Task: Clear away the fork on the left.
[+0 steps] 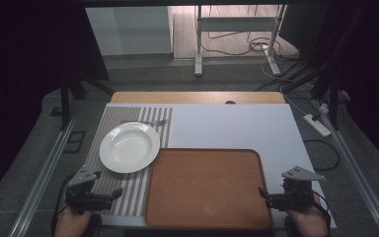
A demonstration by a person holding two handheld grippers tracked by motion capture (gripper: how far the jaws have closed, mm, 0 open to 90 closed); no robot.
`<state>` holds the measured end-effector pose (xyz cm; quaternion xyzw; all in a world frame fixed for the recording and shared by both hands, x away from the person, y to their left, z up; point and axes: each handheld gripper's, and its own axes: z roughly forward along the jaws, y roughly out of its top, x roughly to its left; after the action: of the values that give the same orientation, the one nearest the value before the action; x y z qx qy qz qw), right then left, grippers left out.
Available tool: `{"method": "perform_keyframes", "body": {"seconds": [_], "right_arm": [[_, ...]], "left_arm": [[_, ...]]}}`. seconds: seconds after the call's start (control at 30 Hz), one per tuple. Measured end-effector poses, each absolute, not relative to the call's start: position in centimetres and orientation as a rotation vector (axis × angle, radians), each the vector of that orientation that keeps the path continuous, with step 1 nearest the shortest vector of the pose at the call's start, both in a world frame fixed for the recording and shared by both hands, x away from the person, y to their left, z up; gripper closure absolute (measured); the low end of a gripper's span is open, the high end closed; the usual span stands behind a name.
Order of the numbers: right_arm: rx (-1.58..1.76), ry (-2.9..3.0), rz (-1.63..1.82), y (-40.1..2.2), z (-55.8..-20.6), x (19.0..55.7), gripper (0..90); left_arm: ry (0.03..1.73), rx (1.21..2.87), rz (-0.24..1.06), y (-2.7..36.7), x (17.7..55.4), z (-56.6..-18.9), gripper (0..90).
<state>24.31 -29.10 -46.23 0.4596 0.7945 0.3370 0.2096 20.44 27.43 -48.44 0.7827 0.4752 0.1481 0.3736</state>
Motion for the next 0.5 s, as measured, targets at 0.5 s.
{"method": "perform_keyframes", "body": {"seconds": [0.5], "right_arm": [[1.262,2.225,0.926,-28.97,-46.29,24.33,0.0]], "left_arm": [[1.159,1.966,0.277,27.90,20.69,-48.38,0.0]]}}
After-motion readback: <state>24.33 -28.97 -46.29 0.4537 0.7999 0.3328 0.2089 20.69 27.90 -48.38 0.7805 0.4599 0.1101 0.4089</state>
